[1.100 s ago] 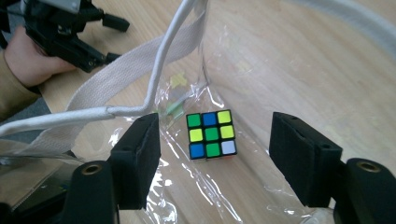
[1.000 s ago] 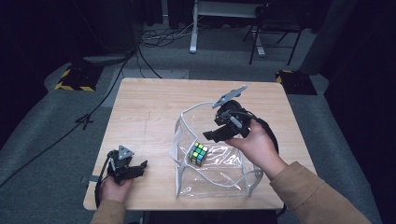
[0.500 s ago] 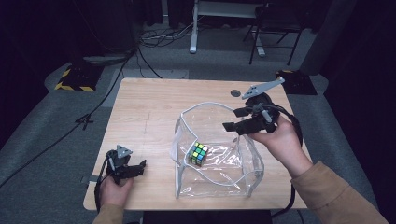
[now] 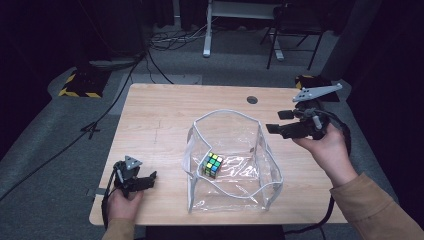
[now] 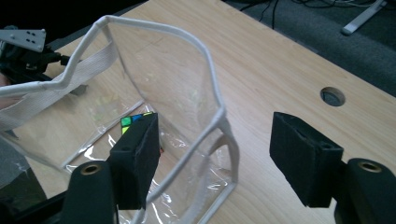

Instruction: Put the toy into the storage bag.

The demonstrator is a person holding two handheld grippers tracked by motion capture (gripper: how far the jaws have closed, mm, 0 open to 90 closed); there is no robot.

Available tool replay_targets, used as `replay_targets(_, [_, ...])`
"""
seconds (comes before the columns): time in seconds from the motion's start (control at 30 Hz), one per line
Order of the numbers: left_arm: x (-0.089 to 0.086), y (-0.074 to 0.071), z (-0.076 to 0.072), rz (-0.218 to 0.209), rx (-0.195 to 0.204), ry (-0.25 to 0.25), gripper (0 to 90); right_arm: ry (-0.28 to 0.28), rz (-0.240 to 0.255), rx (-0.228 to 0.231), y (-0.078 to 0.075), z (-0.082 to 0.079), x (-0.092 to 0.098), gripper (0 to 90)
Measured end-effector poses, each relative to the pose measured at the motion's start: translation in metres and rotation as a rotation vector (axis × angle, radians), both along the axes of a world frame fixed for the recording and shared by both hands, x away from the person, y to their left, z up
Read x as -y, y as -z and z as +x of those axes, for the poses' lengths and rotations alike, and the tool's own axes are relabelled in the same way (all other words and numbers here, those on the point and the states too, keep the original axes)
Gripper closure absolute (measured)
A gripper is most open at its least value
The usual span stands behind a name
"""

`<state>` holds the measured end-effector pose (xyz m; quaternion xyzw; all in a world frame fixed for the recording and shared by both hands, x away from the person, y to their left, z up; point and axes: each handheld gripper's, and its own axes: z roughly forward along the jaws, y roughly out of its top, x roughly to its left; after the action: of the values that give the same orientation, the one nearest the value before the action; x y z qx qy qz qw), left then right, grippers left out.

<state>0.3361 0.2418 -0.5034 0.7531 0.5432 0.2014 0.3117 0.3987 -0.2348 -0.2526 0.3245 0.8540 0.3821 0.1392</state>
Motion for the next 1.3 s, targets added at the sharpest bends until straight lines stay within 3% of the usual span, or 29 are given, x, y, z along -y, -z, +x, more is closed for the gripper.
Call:
replay_targets(0.2, [0.0, 0.0, 0.0, -0.002, -0.001, 0.001, 16.0, 0.037, 0.018, 0.0, 0.003, 0.006, 0.022, 33.3])
replay_targets(0.53, [0.0, 0.0, 0.001, 0.0, -0.002, 0.002, 15.8, 0.108, 0.021, -0.01, 0.021, 0.015, 0.051, 32.3])
replay_targets(0.7, [-0.001, 0.0, 0.001, -0.002, -0.003, -0.04, 16.1, 0.135, 0.013, -0.006, 0.03, 0.017, 0.061, 31.5])
replay_targets(1.0, [-0.001, 0.0, 0.001, -0.004, -0.001, -0.054, 16.1, 0.168, -0.003, -0.026, 0.061, 0.019, 0.077, 26.8])
replay_targets(1.2, [-0.002, 0.0, 0.002, 0.002, 0.0, -0.059, 16.0, 0.227, 0.053, -0.082, 0.078, 0.02, 0.094, 19.1])
replay_targets(1.3, [-0.002, 0.0, 0.002, 0.001, -0.002, -0.059, 16.0, 0.244, 0.031, -0.089, 0.089, 0.02, 0.1, 15.7])
